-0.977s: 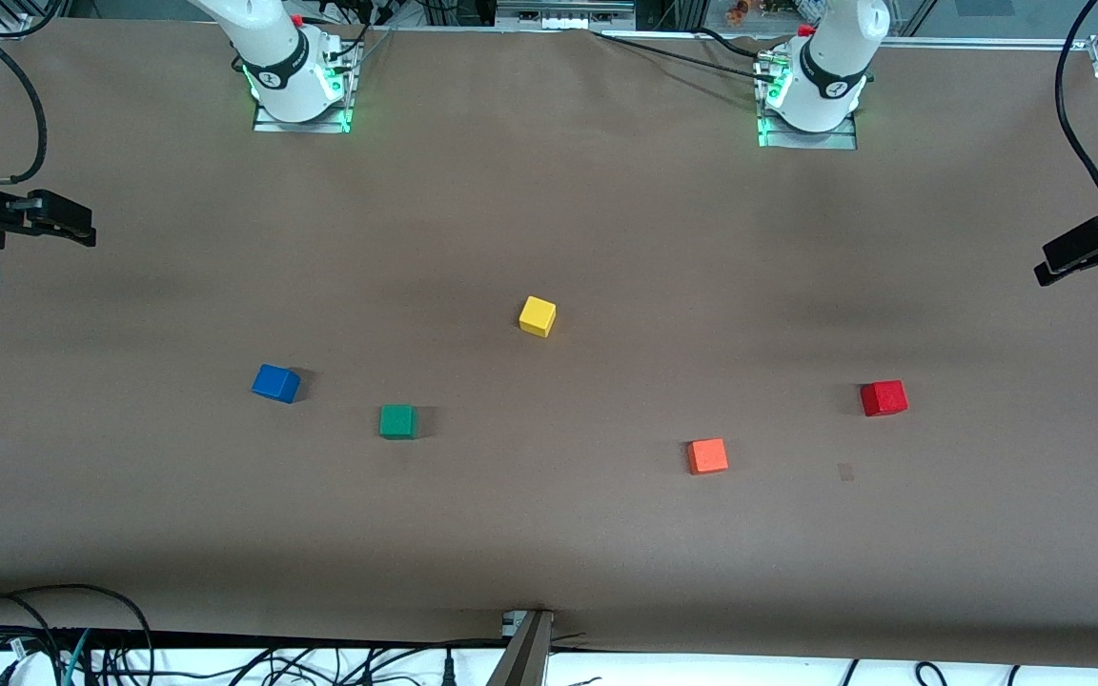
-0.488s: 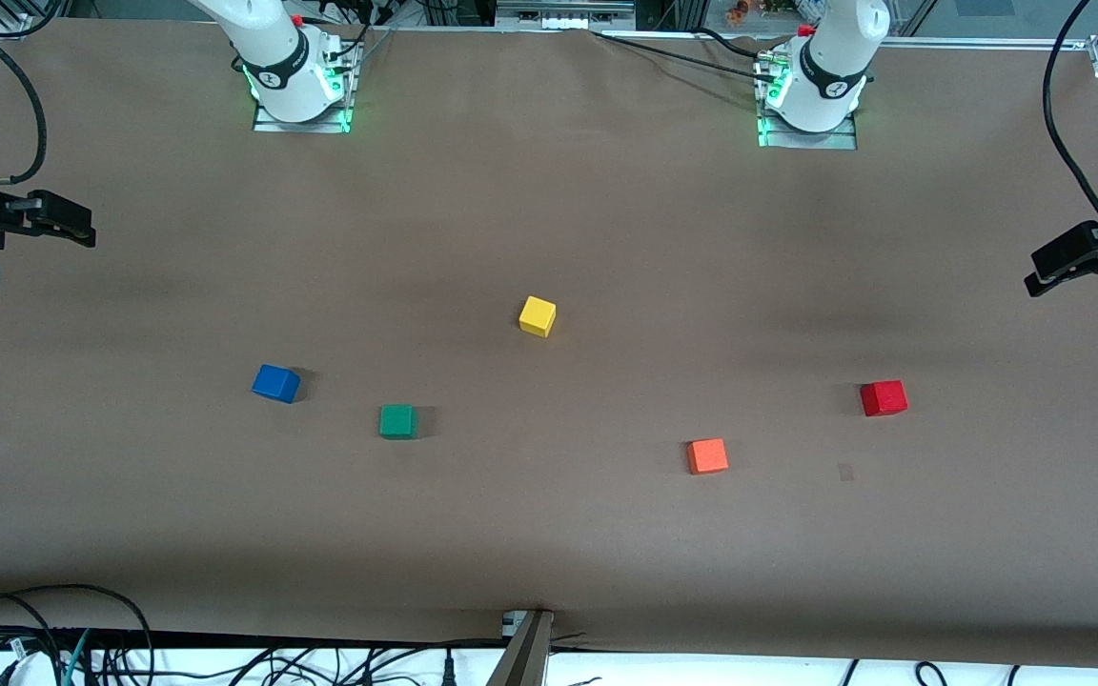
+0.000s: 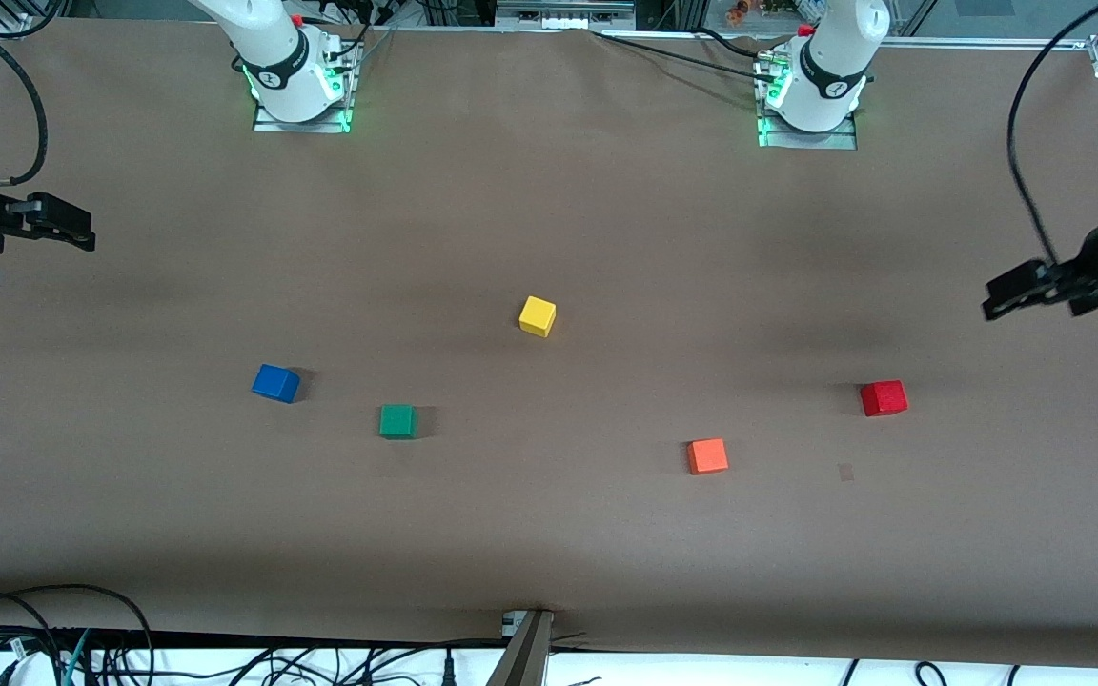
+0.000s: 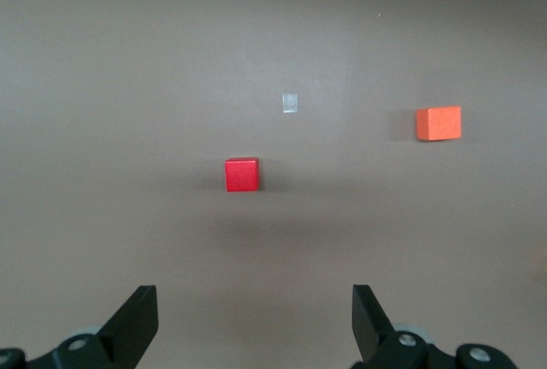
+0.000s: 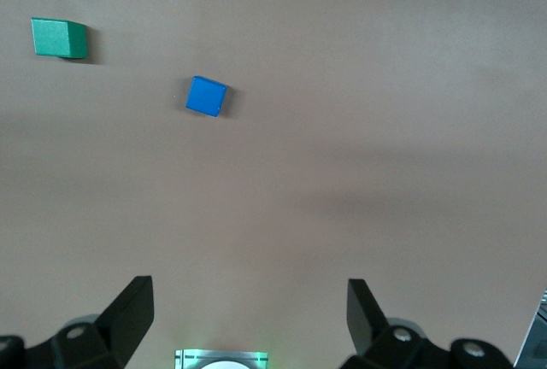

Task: Pass red block to right arm, stack on blue
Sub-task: 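Move the left gripper down over the red cube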

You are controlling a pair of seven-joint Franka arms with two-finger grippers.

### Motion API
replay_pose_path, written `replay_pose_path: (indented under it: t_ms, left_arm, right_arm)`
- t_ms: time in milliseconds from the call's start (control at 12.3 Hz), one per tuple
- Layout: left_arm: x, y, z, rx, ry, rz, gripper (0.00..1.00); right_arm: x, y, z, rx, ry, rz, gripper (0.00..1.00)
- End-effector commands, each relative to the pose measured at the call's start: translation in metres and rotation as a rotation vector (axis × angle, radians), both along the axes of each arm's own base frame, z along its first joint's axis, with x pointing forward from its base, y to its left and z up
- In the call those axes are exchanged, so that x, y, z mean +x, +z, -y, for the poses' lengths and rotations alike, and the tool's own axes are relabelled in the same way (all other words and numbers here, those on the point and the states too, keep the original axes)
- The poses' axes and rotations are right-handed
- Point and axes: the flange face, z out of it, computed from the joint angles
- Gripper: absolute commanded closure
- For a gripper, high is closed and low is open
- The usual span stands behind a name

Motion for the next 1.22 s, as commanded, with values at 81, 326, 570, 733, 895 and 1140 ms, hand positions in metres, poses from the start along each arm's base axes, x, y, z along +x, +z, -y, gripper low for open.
replay_pose_path:
  t_ms: [81,326,570,733,895,1140]
  left_arm:
    - [0.016,-0.060,-0.019,0.057,-0.003,-0.127,0.00]
    - [0.015,-0.107,-0.048,0.051,0.032,-0.235,0.00]
    - [0.022,-0.179,-0.068,0.037,0.053,-0.237,0.00]
    - [0.016,-0.224,-0.066,0.029,0.048,-0.209,0.00]
    - [0.014,-0.276,-0.059,0.027,0.032,-0.104,0.00]
    - [0.021,-0.328,-0.058,0.022,0.027,-0.076,0.00]
  right_arm:
    - [0.000,0.004,-0.001,-0.001,-0.004,0.010,0.00]
    - [0.000,0.005,0.000,-0.001,0.003,0.009,0.00]
    - [0.000,0.004,0.003,-0.003,-0.001,0.009,0.00]
    - [0.000,0.004,0.003,-0.001,-0.003,0.009,0.00]
    - [0.001,0.005,-0.001,-0.002,-0.002,0.013,0.00]
    - [0.001,0.004,-0.002,-0.001,0.000,0.014,0.00]
